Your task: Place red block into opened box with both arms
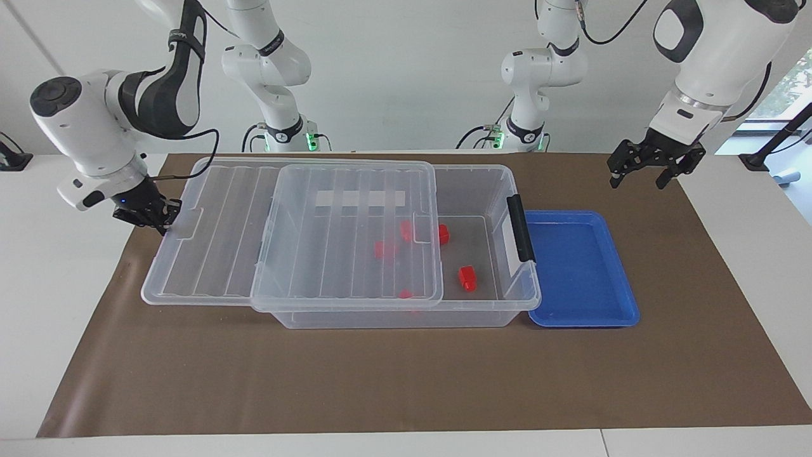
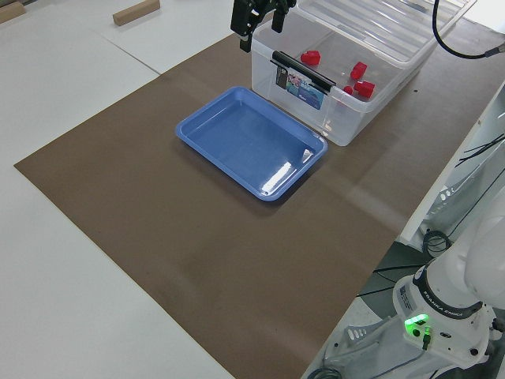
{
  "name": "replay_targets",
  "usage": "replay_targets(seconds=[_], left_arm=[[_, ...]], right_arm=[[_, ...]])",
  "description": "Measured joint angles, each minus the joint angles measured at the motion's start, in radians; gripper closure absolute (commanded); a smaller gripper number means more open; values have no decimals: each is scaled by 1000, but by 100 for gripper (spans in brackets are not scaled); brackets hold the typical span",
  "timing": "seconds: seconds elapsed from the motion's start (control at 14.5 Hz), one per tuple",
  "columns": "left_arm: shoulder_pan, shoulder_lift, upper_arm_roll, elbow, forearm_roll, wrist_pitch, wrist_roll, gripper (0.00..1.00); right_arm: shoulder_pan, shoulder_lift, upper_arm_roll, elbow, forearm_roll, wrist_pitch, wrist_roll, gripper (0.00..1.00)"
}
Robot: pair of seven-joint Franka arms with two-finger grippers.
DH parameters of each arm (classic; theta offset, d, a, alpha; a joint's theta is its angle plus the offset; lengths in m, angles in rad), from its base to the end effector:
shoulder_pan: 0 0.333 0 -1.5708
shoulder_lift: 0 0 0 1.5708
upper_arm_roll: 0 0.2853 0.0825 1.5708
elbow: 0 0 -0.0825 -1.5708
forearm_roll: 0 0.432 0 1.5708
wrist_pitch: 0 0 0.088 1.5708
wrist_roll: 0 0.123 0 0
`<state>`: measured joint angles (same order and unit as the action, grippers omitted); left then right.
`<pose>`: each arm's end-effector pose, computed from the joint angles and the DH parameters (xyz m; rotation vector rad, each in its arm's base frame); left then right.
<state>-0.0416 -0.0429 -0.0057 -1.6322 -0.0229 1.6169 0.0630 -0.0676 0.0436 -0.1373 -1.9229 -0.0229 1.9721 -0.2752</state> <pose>0.5942 -0.0309 0.5756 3.1142 -0.1708 0.0433 0.6008 -0.1262 0.4018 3.1114 0.1235 -0.0010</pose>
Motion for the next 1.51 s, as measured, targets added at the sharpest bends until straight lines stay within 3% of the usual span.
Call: replay_targets(seconds=[0.55,1.51], left_arm=[[0,0,-1,32,-7,-105,1,0],[0,-24,-3,35,-7,-122,1,0]], right_arm=[[108,-10,3,-23,1,0,161,100],[262,-21,5,-38,2,0,420,100]])
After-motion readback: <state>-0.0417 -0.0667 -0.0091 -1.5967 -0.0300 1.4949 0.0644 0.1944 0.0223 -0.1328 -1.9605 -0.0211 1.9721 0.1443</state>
